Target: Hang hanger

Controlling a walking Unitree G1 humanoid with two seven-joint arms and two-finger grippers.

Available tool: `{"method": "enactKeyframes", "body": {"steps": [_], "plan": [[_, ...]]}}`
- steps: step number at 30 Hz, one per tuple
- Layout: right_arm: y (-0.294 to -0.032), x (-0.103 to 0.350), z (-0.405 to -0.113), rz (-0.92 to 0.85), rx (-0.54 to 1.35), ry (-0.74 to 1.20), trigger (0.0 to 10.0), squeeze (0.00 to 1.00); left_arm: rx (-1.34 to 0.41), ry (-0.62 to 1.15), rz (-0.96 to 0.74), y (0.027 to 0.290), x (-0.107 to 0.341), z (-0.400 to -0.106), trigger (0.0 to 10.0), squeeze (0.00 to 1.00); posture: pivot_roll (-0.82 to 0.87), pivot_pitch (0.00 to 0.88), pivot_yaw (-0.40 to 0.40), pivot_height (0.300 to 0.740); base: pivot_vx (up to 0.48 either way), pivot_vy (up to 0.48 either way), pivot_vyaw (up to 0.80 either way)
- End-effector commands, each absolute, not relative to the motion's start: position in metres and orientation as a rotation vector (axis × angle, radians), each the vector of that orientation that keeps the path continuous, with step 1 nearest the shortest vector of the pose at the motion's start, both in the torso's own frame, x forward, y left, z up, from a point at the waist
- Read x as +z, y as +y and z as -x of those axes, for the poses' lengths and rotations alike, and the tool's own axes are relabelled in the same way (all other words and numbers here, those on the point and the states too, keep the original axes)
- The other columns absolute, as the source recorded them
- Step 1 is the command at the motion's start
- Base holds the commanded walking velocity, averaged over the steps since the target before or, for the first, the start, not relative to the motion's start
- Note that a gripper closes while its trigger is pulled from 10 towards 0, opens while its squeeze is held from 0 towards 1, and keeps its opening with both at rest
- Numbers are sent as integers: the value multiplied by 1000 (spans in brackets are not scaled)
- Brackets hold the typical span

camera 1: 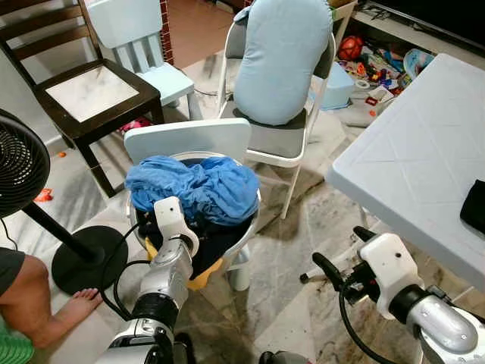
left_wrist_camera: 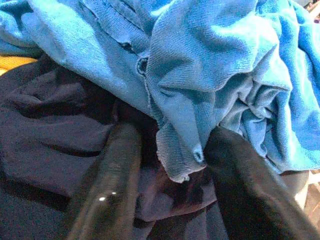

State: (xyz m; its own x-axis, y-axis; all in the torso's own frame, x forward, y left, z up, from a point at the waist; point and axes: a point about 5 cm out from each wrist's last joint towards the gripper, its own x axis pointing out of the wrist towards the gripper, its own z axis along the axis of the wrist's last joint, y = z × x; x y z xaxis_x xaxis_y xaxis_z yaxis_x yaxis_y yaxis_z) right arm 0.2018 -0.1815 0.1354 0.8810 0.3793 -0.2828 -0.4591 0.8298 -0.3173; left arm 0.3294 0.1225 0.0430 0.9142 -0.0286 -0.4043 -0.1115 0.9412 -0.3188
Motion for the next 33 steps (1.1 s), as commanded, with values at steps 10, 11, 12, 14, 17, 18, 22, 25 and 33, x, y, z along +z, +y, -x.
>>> {"method": "enactKeyframes", "body": {"steps": [10,11,12,14,17,18,22,25,33], "plan": [[-179,133,-209,400,439,199,10000,0,15,410,326,125,47,-335,0,0,-236,168,-62,740,0,0,0],[-178,133,-210,401,442,196,10000,0,13,407,323,125,47,-335,0,0,-233,165,-61,740,0,0,0],[-177,132,-211,401,444,194,10000,0,12,406,320,126,47,-336,0,0,-232,164,-61,740,0,0,0],[-176,132,-212,402,448,192,10000,0,10,406,318,126,47,-336,0,0,-230,162,-60,740,0,0,0],[-173,131,-214,406,460,183,10000,0,-5,420,308,127,46,-336,0,0,-224,156,-58,740,0,0,0],[-173,131,-215,406,461,183,10000,0,-6,422,306,127,46,-336,0,0,-222,153,-56,740,0,0,0],[-171,130,-217,408,465,179,10000,0,-22,432,291,126,45,-336,0,0,-218,147,-52,740,0,0,0],[-170,129,-218,409,466,178,10000,0,-33,429,292,123,46,-335,0,0,-214,144,-48,740,0,0,0],[-169,126,-219,416,477,175,10000,0,-92,381,102,127,50,-321,3608,0,-199,142,-46,740,0,0,0]]}}
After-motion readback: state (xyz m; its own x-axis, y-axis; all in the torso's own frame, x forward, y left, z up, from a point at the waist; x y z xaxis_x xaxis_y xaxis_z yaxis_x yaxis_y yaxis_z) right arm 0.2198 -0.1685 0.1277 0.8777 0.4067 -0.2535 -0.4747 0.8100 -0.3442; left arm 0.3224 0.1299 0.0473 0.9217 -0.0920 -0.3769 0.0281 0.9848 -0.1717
